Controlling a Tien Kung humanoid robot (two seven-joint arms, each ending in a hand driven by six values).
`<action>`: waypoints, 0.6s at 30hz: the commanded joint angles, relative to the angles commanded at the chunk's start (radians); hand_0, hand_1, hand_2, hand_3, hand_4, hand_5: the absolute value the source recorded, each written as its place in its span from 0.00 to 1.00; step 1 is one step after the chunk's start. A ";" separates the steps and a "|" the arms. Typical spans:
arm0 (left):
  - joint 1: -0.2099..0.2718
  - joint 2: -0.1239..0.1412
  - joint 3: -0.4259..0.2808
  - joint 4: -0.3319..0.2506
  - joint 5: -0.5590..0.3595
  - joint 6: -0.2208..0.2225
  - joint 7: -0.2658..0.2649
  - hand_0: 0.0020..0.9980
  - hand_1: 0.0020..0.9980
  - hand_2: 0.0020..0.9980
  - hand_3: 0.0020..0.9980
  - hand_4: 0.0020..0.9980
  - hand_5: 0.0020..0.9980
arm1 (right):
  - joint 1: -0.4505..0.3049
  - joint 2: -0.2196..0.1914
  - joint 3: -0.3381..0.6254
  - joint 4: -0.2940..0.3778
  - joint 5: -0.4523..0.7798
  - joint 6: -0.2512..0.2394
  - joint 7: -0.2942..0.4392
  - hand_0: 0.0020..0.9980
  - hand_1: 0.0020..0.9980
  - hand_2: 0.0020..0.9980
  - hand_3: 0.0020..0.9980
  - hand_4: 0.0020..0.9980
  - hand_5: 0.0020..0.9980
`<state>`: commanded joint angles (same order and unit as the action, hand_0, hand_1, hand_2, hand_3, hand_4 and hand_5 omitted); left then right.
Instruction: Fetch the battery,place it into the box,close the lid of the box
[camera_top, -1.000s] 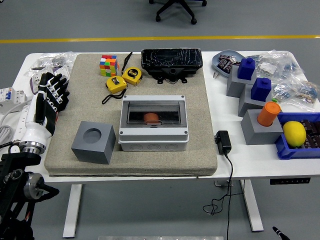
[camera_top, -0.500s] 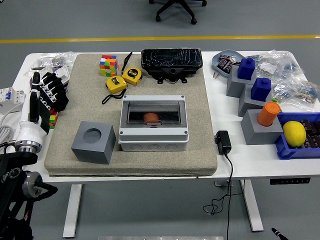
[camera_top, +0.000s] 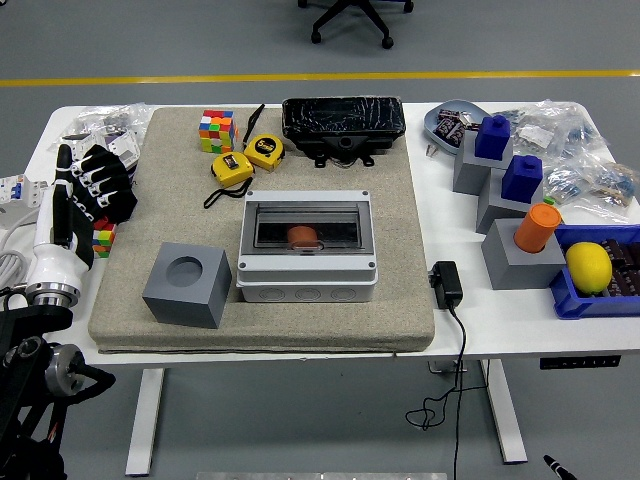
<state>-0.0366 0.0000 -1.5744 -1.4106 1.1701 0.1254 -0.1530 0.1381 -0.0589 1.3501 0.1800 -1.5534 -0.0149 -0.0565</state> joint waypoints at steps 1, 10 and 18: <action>0.000 0.000 -0.002 0.000 0.004 -0.005 0.002 0.48 0.62 0.59 0.77 1.00 1.00 | 0.000 0.000 0.002 0.000 -0.001 0.000 0.000 0.79 0.72 0.73 0.76 1.00 1.00; 0.001 0.000 -0.005 -0.002 0.067 -0.027 0.014 0.76 0.86 0.82 0.67 1.00 0.97 | -0.001 0.001 0.009 0.000 -0.005 -0.001 -0.001 0.78 0.71 0.71 0.76 1.00 1.00; 0.001 0.000 -0.005 -0.004 0.058 -0.038 0.010 0.79 0.80 0.74 0.90 1.00 0.97 | -0.001 0.001 0.009 0.000 -0.005 -0.001 0.000 0.78 0.71 0.71 0.76 1.00 1.00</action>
<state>-0.0352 0.0000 -1.5796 -1.4141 1.2284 0.0871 -0.1431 0.1375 -0.0579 1.3595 0.1800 -1.5580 -0.0159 -0.0566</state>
